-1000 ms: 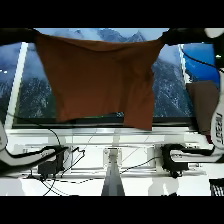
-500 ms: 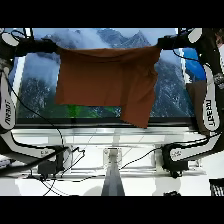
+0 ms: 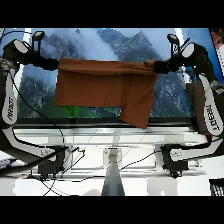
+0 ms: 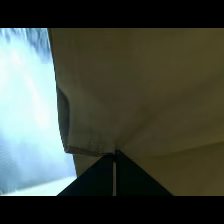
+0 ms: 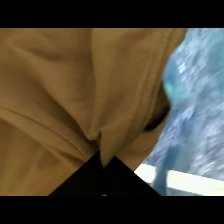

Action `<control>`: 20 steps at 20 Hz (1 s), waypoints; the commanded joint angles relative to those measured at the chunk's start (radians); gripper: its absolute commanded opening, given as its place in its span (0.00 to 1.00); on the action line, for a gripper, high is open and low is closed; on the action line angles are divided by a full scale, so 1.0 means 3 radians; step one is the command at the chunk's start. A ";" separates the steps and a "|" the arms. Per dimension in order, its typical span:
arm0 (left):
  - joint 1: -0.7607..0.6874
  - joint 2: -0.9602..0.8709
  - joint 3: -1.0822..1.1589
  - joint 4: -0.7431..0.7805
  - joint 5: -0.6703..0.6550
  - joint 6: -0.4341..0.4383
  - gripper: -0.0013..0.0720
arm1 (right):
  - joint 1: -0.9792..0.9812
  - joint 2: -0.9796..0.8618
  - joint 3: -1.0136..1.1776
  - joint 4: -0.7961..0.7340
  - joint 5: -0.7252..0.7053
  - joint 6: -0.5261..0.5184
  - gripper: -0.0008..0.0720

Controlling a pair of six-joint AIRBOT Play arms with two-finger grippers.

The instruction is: Fold the clothes and pants, and hang the long-sleeved shirts on hangers.

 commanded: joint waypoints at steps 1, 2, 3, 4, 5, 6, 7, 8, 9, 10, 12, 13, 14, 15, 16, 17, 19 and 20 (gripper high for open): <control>0.0032 0.0004 -0.0047 -0.0019 -0.0093 -0.0064 0.23 | 0.0072 0.0292 -0.0455 0.0145 -0.0158 0.0004 0.22; 0.0032 0.0019 -0.0046 -0.0048 -0.0122 -0.0064 0.54 | 0.0084 0.0329 -0.0483 0.0130 -0.0134 0.0004 0.68; 0.0031 0.0056 -0.0046 -0.0053 -0.0161 -0.0064 0.81 | 0.0083 0.0370 -0.0478 0.0018 -0.0114 0.0005 0.81; 0.0033 0.0112 -0.0046 -0.0050 -0.0202 -0.0062 0.83 | 0.0081 0.0427 -0.0476 -0.0132 -0.0103 0.0006 0.79; 0.0047 0.0198 -0.0046 -0.0015 -0.0229 -0.0061 0.83 | 0.0081 0.0510 -0.0476 -0.0345 -0.0067 0.0006 0.67; 0.0067 0.0300 -0.0046 0.0042 -0.0253 -0.0062 0.82 | 0.0081 0.0589 -0.0477 -0.0570 0.0019 0.0005 0.59; 0.0102 0.0432 -0.0046 0.0088 -0.0319 -0.0062 0.82 | 0.0067 0.0668 -0.0487 -0.0785 0.0169 0.0000 0.59; 0.0146 0.0568 -0.0047 0.0085 -0.0439 -0.0061 0.73 | 0.0020 0.0735 -0.0524 -0.0833 0.0317 -0.0064 0.59; 0.0205 0.0712 -0.0050 0.0085 -0.0584 -0.0008 0.56 | -0.0069 0.0809 -0.0605 -0.0801 0.0451 -0.0184 0.59; 0.0275 0.0843 -0.0071 0.0085 -0.0678 0.0078 0.48 | -0.0172 0.0871 -0.0721 -0.0764 0.0539 -0.0245 0.59; 0.0482 0.1114 -0.0223 0.0055 -0.0711 0.0103 0.48 | -0.0407 0.0989 -0.1087 -0.0421 0.0698 -0.0661 0.53; 0.0622 0.1255 -0.0370 -0.0036 -0.0711 0.0107 0.48 | -0.0519 0.1026 -0.1306 -0.0126 0.0767 -0.0886 0.53; 0.0769 0.1389 -0.0566 -0.0154 -0.0710 0.0121 0.48 | -0.0590 0.1031 -0.1506 0.0161 0.0793 -0.1001 0.53; 0.0903 0.1489 -0.0752 -0.0240 -0.0710 0.0114 0.48 | -0.0629 0.1027 -0.1728 0.0448 0.0702 -0.1062 0.53; 0.1036 0.1572 -0.0963 -0.0343 -0.0711 0.0113 0.48 | -0.0628 0.1016 -0.1943 0.0659 0.0493 -0.1061 0.53; 0.1153 0.1625 -0.1169 -0.0437 -0.0712 0.0108 0.52 | -0.0609 0.1010 -0.2130 0.0847 0.0287 -0.1061 0.53; 0.1319 0.1654 -0.1506 -0.0543 -0.0726 0.0089 0.69 | -0.0580 0.0969 -0.2415 0.1167 0.0051 -0.1071 0.53; 0.1377 0.1653 -0.1670 -0.0542 -0.0720 0.0090 0.76 | -0.0568 0.0937 -0.2491 0.1258 0.0023 -0.1134 0.53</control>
